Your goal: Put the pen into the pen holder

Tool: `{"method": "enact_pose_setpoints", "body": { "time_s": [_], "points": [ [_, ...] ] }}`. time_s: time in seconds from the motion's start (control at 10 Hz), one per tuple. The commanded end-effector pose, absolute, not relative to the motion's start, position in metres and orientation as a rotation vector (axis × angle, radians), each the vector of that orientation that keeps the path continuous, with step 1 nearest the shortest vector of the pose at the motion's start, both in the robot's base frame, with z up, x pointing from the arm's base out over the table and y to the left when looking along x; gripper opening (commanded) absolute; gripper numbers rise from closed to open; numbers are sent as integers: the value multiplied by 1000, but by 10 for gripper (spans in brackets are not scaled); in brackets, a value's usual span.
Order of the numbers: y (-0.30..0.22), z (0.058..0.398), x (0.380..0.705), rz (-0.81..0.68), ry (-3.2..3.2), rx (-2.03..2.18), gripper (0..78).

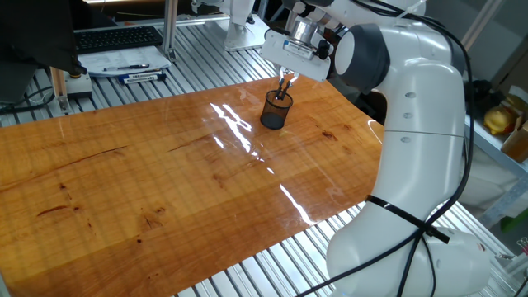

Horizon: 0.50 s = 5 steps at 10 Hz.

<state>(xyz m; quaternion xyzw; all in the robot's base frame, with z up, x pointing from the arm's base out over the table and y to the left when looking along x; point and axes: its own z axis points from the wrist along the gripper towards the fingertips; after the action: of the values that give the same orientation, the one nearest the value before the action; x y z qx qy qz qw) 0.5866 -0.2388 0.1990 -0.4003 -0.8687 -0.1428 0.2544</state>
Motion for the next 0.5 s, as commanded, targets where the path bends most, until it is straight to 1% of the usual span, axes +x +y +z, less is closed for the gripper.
{"method": "enact_pose_setpoints", "body": {
  "time_s": [0.1,0.5],
  "points": [
    [-240,201,587,-383,-2362,-1082,11],
    [-240,201,587,-377,-2358,-1087,11]
  ]
}}
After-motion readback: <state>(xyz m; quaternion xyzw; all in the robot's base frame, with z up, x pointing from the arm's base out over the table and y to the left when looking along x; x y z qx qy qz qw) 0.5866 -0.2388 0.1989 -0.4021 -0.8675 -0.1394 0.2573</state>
